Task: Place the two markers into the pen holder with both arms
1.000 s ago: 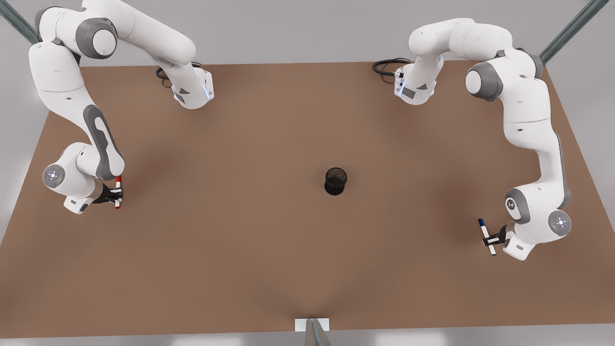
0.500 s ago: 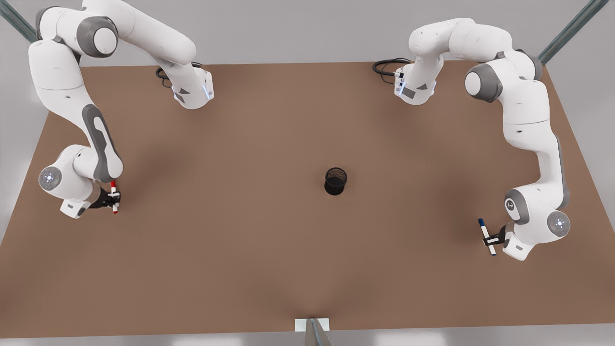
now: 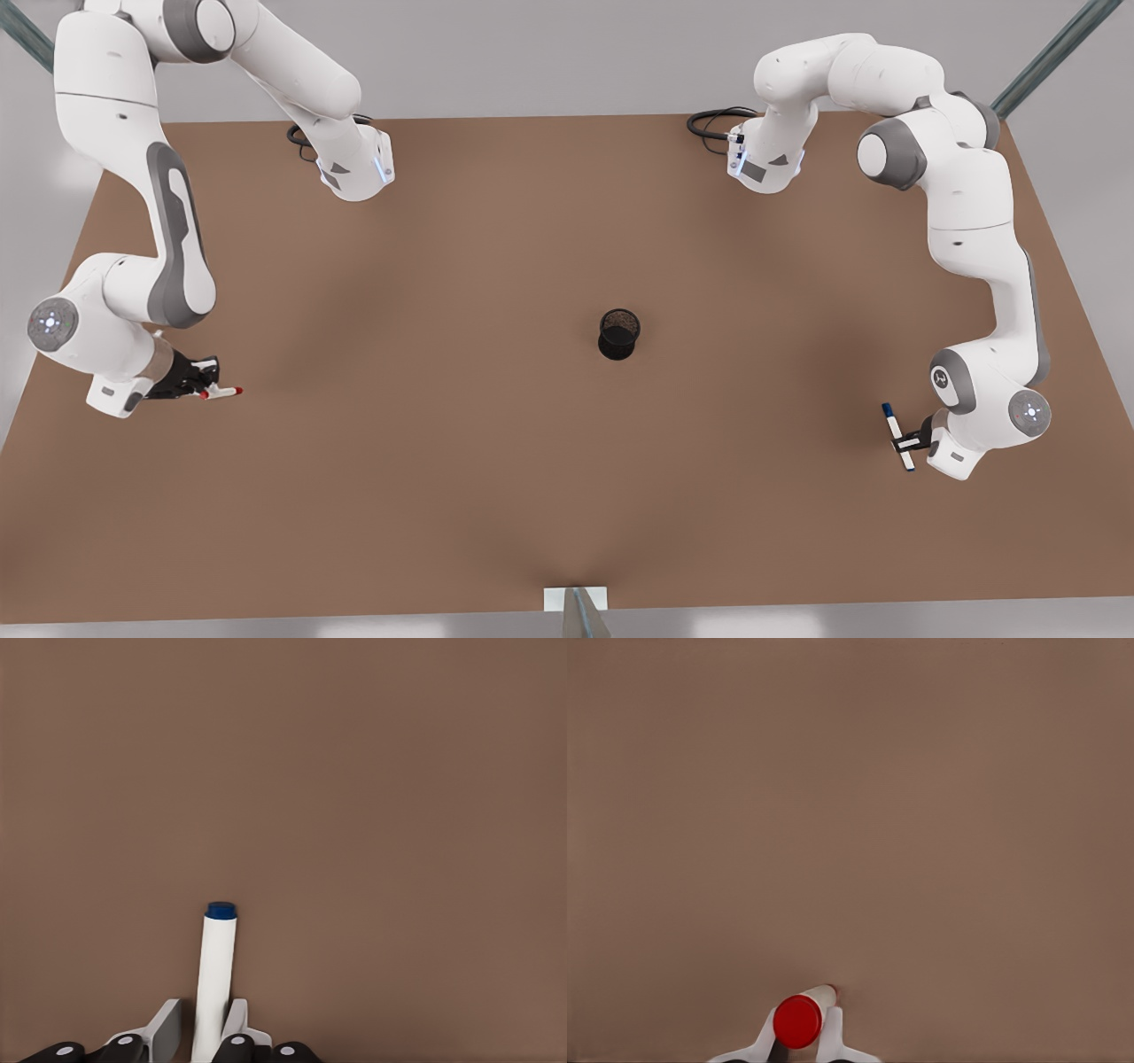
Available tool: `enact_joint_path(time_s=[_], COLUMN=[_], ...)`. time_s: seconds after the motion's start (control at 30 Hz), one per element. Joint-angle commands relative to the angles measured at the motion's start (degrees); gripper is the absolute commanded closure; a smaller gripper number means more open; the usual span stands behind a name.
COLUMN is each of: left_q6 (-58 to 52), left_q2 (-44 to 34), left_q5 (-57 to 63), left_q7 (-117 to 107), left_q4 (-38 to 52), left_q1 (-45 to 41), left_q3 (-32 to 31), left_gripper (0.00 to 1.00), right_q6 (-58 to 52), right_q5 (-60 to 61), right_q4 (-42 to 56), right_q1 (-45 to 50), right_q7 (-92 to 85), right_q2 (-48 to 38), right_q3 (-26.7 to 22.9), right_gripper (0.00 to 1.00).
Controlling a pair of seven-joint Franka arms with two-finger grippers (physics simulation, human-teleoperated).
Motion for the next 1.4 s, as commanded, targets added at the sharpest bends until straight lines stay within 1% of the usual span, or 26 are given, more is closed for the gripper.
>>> enact_joint_path(time_s=[0.0, 0.03, 0.13, 0.23, 0.37, 0.5, 0.6, 0.67, 0.77, 0.97, 1.1, 1.13, 1.27, 1.3, 1.37], left_q6=[0.03, 0.11, 0.03, 0.03, 0.11, 0.03, 0.03, 0.03, 0.03, 0.03, 0.03, 0.03, 0.03, 0.03, 0.03], left_q2=[-0.04, -0.04, -0.04, -0.04, -0.04, 0.05, -0.04, -0.04, -0.04, -0.04, -0.04, 0.05, -0.13, -0.3, -0.74], left_q5=[0.05, 0.05, 0.05, 0.05, 0.05, 0.05, 0.05, 0.05, 0.05, 0.05, 0.05, 0.05, 0.13, 0.13, 0.13], left_q7=[-0.01, -0.01, -0.01, 0.08, 0.08, 0.08, 0.08, 0.08, 0.08, 0.08, 0.08, -0.01, 0.17, 0.08, 0.17], left_q4=[0.03, 0.03, -0.06, -0.06, -0.06, -0.06, -0.06, -0.06, -0.06, -0.06, -0.15, -0.15, -0.06, -0.06, -0.06], left_q1=[0.02, -0.07, 0.02, -0.07, -0.07, -0.07, -0.07, -0.07, -0.07, -0.07, -0.07, -0.15, -0.15, -0.15, -0.15], left_q3=[0.0, 0.0, 0.0, 0.09, 0.09, 0.09, 0.09, 0.09, 0.09, 0.09, 0.09, 0.09, 0.09, 0.09, 0.09], left_gripper=[0.56, 0.56, 0.56, 0.56, 0.57, 0.59, 0.62, 0.62, 0.65, 0.68, 0.69, 0.69, 0.7, 0.7, 0.71], right_q6=[-6.03, -5.95, -6.03, -6.03, -8.49, -8.49, -8.41, -8.14, -7.09, -4.98, -2.61, -2.17, -2.34, -2.43, -2.87], right_q5=[-0.05, -0.05, 0.92, 3.03, 3.03, 3.12, 5.49, 5.49, 5.49, 5.31, 4.7, 3.47, -6.02, -7.78, -7.61], right_q4=[1.18, 1.62, 2.76, 3.12, 3.12, 3.73, 3.47, 3.47, 3.47, 6.02, 9.27, 9.79, 20.34, 21.74, 26.84], right_q1=[-0.03, -0.11, -0.2, -0.11, -0.2, -0.2, -0.11, 0.59, 1.2, 12.1, 18.78, 20.19, 29.94, 31.17, 38.11], right_q7=[6.26, 6.17, 9.77, 11.97, 19.88, 23.92, 24.36, 26.29, 30.69, 45.63, 52.13, 54.33, 67.6, 69.27, 71.99], right_q2=[-0.06, -0.06, -0.67, -0.67, -1.2, -1.2, -1.11, -0.85, 0.12, 0.38, 3.37, 4.34, 13.04, 14.0, 15.06], right_q3=[1.06, 2.03, 7.65, 10.99, 17.67, 23.47, 28.05, 29.71, 33.76, 33.76, 32.88, 32.88, 32.71, 32.27, 27.35], right_gripper=[0.79, 0.79, 0.79, 0.79, 0.79, 0.79, 0.79, 0.79, 0.79, 0.79, 0.79, 0.79, 0.79, 0.79, 0.79])
